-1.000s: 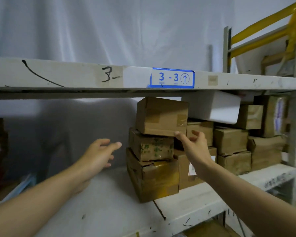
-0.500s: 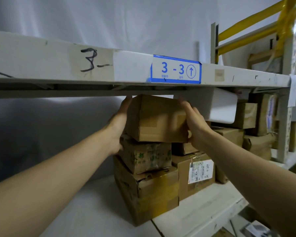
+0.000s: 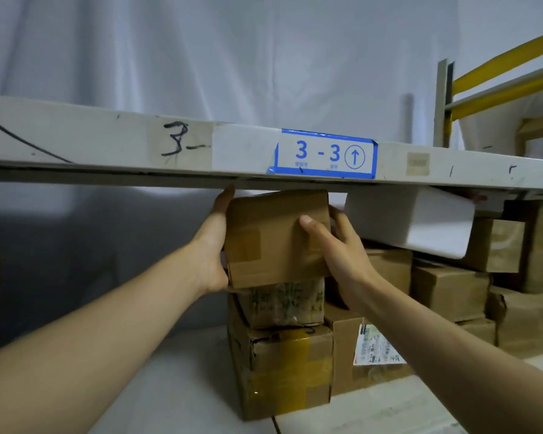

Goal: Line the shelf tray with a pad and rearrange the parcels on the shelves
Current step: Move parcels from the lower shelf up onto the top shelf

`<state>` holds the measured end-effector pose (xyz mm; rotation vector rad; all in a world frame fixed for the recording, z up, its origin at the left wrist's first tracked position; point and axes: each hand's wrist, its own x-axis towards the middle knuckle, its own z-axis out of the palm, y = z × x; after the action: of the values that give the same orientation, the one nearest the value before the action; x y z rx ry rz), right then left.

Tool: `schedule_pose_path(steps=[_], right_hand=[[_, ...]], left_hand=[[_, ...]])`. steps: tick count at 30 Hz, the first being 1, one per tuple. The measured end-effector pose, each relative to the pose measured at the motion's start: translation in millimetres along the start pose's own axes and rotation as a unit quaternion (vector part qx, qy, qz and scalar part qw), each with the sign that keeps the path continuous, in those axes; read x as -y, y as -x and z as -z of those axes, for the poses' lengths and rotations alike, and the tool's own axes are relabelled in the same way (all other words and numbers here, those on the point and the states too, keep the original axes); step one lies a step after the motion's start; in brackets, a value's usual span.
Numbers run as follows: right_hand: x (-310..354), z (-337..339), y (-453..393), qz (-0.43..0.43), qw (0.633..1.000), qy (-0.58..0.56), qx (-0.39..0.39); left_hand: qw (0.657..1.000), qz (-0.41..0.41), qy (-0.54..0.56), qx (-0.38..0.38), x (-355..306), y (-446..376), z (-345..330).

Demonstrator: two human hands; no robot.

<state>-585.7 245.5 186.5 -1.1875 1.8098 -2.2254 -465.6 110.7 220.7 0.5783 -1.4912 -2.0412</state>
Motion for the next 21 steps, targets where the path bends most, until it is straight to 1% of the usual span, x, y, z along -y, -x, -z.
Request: schedule_pose_path(steps=[4,7,10,13,15,19,21], right_hand=[[2.1,-2.5,17.0,0.050,0.996,0.007,0.071],[4.1,-11.3,30.0,0.070,0.991,0.000,0.118],[6.5,-23.3,40.7,0.078,0.985,0.009,0.151],[-0.4,-35.6,47.4,0.088,0.980,0.057,0.168],[-9.4,-41.3,51.7,0.100,0.979,0.100,0.150],[-33.9,-37.8,51.6,0.104,0.976,0.188,0.045],[-45.9,-32.3,47.1,0.083,0.970,0.228,0.009]], left_hand=[[0.998,-0.041,0.034,-0.044,4.4,19.6,8.6],[0.995,-0.067,0.030,-0.065,7.0,36.4,23.6],[0.990,-0.095,0.027,-0.099,6.6,55.5,46.5],[0.984,-0.111,0.037,-0.132,6.8,67.7,69.1],[0.981,-0.123,0.042,-0.145,8.7,74.6,86.1],[0.977,-0.123,0.046,-0.170,19.8,83.1,120.6],[0.973,-0.126,0.045,-0.187,26.3,84.7,133.4]])
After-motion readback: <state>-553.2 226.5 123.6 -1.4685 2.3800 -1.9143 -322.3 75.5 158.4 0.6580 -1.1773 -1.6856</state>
